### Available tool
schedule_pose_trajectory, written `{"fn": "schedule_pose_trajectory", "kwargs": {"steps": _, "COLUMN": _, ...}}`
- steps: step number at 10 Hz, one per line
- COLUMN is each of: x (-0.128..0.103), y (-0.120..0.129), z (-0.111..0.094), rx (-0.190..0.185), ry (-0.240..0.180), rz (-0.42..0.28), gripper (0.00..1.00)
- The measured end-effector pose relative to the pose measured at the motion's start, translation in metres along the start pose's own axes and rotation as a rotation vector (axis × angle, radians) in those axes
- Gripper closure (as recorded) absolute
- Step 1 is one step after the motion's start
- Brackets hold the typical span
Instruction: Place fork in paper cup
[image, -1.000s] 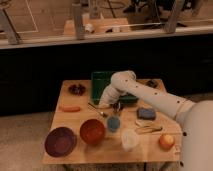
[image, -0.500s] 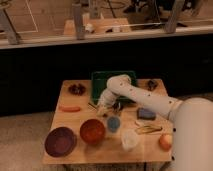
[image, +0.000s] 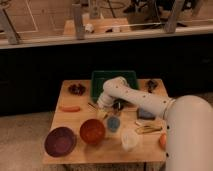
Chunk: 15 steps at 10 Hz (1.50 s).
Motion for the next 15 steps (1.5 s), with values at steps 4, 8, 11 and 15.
{"fn": "schedule_pose_trajectory", "kwargs": {"steps": 4, "x": 0.003, "y": 0.003, "z": 0.008, "rx": -0.013, "ry": 0.01, "rz": 0.017, "gripper": 0.72}}
{"fn": "schedule_pose_trajectory", "kwargs": {"steps": 8, "x": 0.007, "y": 0.002, "z": -0.005, "rx": -0.01, "ry": -0.007, "rz": 0.037, "gripper": 0.98}}
{"fn": "schedule_pose_trajectory", "kwargs": {"steps": 11, "x": 0.008, "y": -0.007, "z": -0.043, "rx": 0.028, "ry": -0.071, "rz": 0.057, "gripper": 0.98}}
{"fn": "schedule_pose_trajectory", "kwargs": {"steps": 15, "x": 0.006, "y": -0.01, "z": -0.133, "rx": 0.122, "ry": -0.169, "rz": 0.069, "gripper": 0.98}}
